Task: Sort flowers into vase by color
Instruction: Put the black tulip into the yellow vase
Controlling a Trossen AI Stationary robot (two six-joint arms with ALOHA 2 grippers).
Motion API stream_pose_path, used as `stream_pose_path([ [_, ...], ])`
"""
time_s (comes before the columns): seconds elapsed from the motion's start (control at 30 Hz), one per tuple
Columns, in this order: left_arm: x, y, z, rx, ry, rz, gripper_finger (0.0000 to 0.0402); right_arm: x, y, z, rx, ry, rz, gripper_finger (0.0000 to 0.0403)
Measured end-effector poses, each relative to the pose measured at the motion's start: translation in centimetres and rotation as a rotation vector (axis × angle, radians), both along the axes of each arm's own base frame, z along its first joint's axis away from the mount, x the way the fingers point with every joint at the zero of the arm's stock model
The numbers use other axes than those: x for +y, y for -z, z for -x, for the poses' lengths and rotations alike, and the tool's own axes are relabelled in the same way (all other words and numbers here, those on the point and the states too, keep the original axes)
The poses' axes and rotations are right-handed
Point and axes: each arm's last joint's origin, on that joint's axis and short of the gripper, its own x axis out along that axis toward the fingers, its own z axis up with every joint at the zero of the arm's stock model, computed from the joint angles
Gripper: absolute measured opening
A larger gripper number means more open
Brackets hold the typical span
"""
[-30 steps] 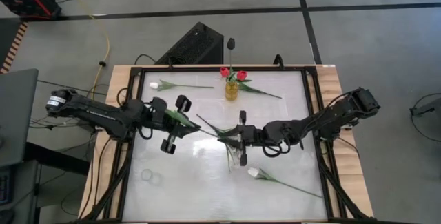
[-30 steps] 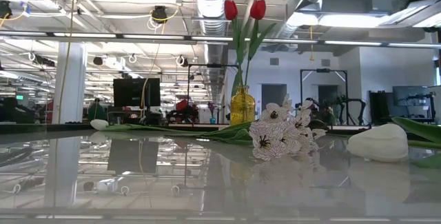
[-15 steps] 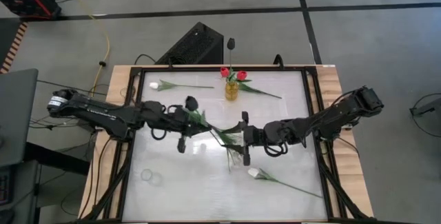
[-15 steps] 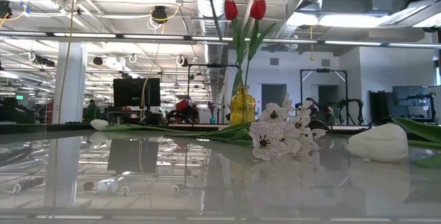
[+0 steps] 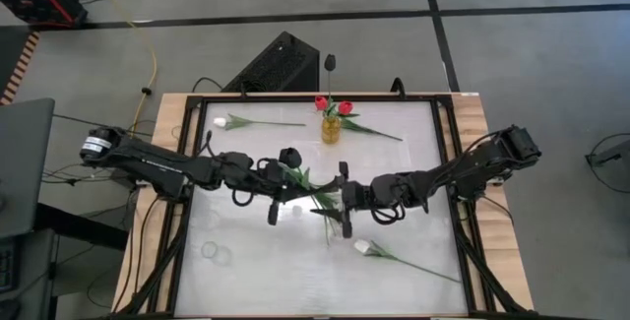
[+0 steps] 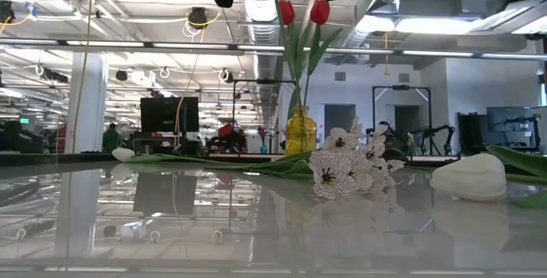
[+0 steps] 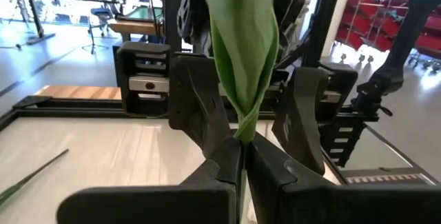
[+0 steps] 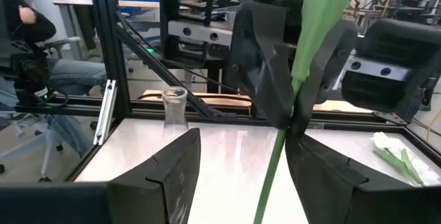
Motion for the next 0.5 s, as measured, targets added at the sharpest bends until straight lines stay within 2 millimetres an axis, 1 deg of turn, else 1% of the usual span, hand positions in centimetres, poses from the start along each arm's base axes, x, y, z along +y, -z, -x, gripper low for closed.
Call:
stream_pose_path([
  [0.1, 0.05, -0.27, 0.13, -0.013, -0.002, 0.002, 0.0000, -0.24, 0.03, -0.06, 0.003, 0.008, 0.000, 0.0235],
  [0.23, 0.04, -0.39, 0.14, -0.024, -0.001, 0.010, 0.0000, -0.68, -0.03, -0.18, -0.002, 0.022, -0.002, 0.0213],
  [0.37, 0.04, -0.46, 0.14, -0.030, -0.001, 0.017, 0.0000, -0.85, -0.02, -0.22, -0.001, 0.027, -0.001, 0.0182],
  [0.5, 0.08, -0.55, 0.13, -0.038, -0.016, 0.035, 0.0000, -0.99, -0.01, -0.25, 0.000, 0.032, -0.003, 0.0138],
])
